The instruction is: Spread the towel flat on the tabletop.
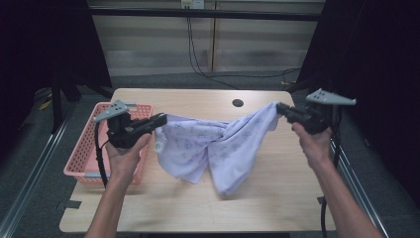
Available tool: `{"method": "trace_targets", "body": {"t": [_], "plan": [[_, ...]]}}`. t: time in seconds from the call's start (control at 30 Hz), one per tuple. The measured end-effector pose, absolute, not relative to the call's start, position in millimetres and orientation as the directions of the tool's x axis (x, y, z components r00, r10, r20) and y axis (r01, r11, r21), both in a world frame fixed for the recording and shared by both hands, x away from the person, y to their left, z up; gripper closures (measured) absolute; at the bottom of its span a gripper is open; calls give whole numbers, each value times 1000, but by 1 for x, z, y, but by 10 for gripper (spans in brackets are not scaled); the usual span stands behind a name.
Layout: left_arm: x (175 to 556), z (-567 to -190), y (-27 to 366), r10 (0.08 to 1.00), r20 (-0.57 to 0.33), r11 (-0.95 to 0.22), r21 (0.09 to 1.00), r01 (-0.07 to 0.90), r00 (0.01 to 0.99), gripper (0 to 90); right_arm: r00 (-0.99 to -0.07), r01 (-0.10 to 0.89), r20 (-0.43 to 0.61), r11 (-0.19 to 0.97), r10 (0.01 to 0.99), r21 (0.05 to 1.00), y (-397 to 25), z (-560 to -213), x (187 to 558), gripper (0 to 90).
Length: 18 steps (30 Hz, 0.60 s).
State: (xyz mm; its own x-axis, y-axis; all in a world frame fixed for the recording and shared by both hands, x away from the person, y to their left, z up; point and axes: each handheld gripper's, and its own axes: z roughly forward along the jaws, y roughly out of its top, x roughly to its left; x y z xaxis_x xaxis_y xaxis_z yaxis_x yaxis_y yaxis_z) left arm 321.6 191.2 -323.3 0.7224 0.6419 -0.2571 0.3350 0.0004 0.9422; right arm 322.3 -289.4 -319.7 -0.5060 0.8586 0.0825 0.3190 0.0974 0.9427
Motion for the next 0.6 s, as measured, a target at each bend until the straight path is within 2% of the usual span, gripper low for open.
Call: {"method": "trace_targets", "body": {"t": [0.07, 0.13, 0.2, 0.3, 0.37, 0.47, 0.6], "plan": [[321, -316, 196, 652, -253, 21, 948, 317, 714, 850, -483, 314, 75, 93, 873, 945, -296, -311, 326, 872], [319, -298, 206, 671, -234, 38, 958, 283, 703, 850, -410, 272, 48, 71, 911, 960, -317, -278, 336, 873], [317, -290, 211, 668, -243, 66, 961, 269, 704, 850, -387, 251, 37, 67, 921, 966, -324, -264, 340, 873], [315, -289, 208, 658, -229, 40, 962, 271, 717, 850, -356, 224, 20, 64, 934, 972, -333, -246, 346, 872], [317, -300, 203, 645, -247, 26, 953, 302, 723, 847, -347, 257, -6, 102, 938, 961, -333, -254, 354, 857], [323, -328, 190, 647, -265, -26, 929, 368, 715, 826, -363, 341, -4, 137, 932, 930, -328, -293, 364, 734], [333, -357, 181, 659, -292, -68, 895, 441, 694, 647, -353, 413, 22, 135, 935, 901, -325, -345, 366, 542]]}}
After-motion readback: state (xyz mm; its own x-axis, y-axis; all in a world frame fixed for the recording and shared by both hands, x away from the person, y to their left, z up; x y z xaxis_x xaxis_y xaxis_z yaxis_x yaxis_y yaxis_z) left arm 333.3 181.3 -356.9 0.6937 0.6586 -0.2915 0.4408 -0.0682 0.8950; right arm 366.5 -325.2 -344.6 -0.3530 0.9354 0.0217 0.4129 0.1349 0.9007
